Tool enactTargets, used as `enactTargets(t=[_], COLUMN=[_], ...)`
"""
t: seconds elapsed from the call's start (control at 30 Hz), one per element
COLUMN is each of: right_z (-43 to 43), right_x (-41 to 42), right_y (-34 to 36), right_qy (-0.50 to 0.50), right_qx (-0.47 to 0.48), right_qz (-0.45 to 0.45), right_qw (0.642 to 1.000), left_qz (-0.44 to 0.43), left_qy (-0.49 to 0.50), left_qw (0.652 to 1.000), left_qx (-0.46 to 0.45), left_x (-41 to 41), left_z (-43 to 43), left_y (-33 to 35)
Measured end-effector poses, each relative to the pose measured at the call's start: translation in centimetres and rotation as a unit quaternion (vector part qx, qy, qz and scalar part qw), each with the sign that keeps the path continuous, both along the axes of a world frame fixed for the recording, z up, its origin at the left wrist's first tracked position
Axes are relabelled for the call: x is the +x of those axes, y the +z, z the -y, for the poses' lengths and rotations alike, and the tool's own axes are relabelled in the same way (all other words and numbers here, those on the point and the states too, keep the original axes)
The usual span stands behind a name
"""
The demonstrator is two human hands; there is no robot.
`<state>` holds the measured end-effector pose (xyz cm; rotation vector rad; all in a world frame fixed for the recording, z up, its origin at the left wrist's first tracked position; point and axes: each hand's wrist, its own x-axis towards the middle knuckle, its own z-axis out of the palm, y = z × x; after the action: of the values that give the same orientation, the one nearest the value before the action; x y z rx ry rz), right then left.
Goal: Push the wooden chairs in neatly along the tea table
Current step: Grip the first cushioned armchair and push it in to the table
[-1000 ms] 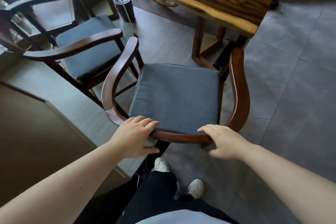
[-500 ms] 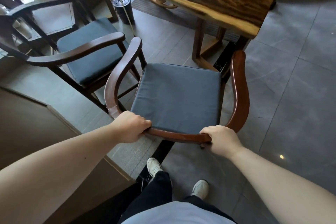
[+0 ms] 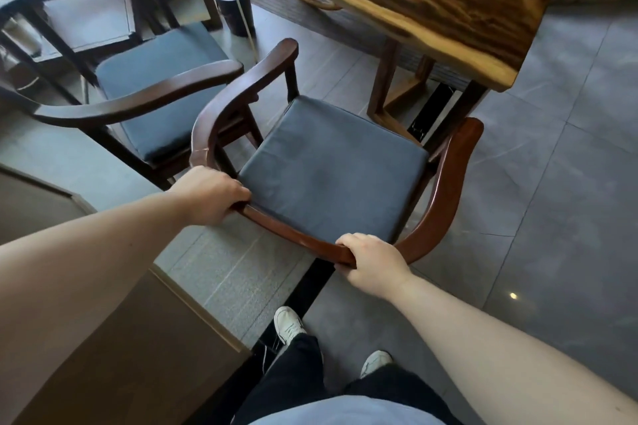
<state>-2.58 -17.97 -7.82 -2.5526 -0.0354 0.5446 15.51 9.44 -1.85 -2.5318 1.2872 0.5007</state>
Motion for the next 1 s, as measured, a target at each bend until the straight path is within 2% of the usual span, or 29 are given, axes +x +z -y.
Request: enactTargets(t=[0.1,0.23,0.33,0.5,0.63,0.83,1.0], right_z=[1.9,6.8,10.6,16.3,17.4,18.1,21.8], right_x=[0.7,1.0,2.4,6.9,8.6,9.2,10.4], right_y=[0.1,-0.4,-1.4,-2.6,-3.2,-3.4,-2.6], right_qy=[0.054,0.186,0.301,0.426,0.469,0.481,0.477], right_qx=[0.043,-0.047,-0.137,-0.224,-0.223,-0.204,-0.245], right_qz=[-0.044,-0.063,-0.051,-0.043,-0.068,-0.082,-0.104], right_qw=[0.997,0.979,0.942,0.875,0.852,0.848,0.838], left_qz=[0.004,-0.023,-0.05,-0.051,-0.044,-0.058,-0.027], left_qy=[0.018,-0.001,-0.012,0.079,0.119,0.145,0.137], left_qw=[1.0,0.999,0.998,0.996,0.992,0.987,0.99], left_qx=[0.007,-0.031,-0.048,-0.002,0.021,0.03,0.01], left_x=[-0.8,-5.7,-10.3,-13.4,-13.7,-13.8,-14.3], left_z=[0.3,4.5,10.2,16.4,17.1,17.7,22.2], left_y=[0.1,-0.2,-1.0,-2.5,-2.8,-2.4,-3.0])
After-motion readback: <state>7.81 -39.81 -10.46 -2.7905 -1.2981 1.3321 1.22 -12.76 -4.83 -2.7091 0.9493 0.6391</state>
